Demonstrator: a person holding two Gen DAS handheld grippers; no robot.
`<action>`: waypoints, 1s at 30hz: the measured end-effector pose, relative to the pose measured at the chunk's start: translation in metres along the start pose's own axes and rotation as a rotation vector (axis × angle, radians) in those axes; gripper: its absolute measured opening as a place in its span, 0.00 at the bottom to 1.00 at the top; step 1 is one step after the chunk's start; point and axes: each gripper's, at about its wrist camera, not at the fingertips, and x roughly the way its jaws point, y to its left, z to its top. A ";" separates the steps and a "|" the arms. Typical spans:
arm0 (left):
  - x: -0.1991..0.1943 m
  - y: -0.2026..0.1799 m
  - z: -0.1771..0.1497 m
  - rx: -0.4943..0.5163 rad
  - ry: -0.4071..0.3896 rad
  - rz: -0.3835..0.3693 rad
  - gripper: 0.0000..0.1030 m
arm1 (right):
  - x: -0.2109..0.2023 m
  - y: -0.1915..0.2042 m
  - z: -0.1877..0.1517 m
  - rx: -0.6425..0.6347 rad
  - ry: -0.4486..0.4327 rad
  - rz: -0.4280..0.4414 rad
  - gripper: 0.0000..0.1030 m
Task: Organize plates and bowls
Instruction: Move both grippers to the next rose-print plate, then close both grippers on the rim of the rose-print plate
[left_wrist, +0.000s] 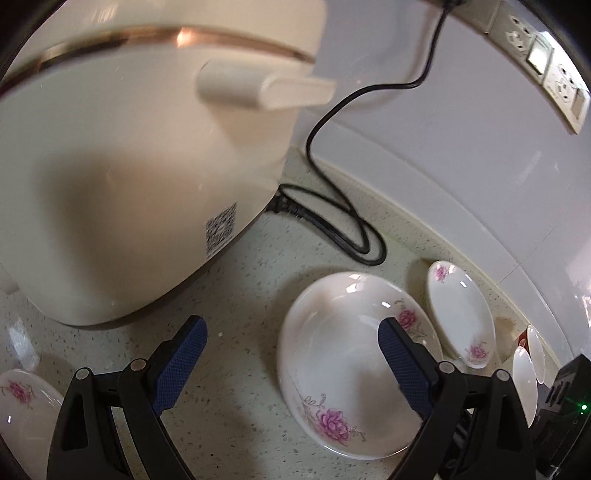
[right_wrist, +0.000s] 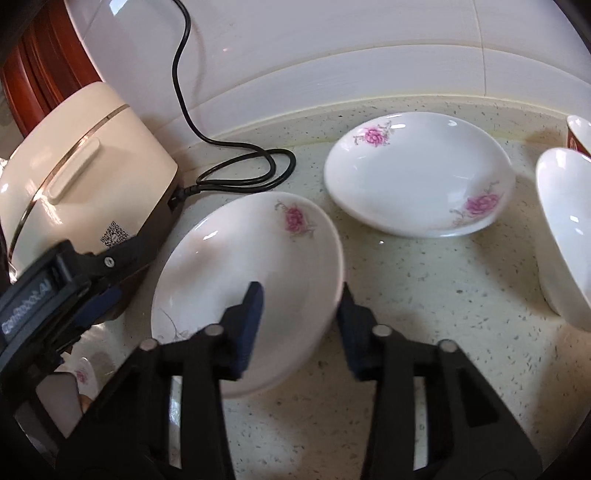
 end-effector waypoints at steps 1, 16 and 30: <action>0.001 0.002 -0.001 -0.007 0.009 0.000 0.92 | -0.001 -0.003 -0.001 0.014 0.001 0.010 0.34; 0.027 -0.019 -0.013 0.077 0.115 -0.015 0.92 | -0.061 -0.030 -0.021 0.085 -0.029 -0.076 0.16; 0.038 -0.037 -0.023 0.158 0.105 -0.096 0.61 | -0.045 -0.018 -0.020 0.060 -0.034 -0.008 0.37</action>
